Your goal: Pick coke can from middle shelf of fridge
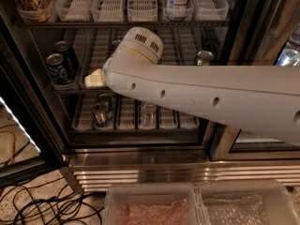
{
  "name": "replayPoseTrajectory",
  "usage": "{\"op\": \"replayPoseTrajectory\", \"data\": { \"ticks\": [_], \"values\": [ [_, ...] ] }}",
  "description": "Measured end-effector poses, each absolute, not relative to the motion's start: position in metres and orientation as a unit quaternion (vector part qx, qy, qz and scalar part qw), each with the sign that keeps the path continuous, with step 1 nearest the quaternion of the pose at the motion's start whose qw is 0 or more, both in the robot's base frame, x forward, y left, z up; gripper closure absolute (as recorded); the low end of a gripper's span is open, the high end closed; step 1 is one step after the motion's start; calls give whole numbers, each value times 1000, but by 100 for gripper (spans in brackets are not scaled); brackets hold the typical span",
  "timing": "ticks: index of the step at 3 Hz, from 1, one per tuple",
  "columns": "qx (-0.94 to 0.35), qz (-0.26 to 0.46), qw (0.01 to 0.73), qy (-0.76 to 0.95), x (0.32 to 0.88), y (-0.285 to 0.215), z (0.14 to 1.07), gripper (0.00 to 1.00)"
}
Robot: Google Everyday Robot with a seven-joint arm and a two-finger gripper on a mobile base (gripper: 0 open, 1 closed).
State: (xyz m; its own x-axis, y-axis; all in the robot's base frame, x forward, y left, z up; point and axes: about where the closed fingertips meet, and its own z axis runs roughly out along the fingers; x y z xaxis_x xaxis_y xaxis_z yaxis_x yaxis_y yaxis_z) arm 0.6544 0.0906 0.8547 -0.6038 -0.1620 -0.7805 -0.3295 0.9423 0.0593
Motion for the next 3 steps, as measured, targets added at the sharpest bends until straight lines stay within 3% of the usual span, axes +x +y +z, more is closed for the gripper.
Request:
{"op": "replayPoseTrajectory", "data": {
  "ticks": [3],
  "values": [
    [-116, 82, 460, 877, 697, 82, 842, 13]
  ]
}}
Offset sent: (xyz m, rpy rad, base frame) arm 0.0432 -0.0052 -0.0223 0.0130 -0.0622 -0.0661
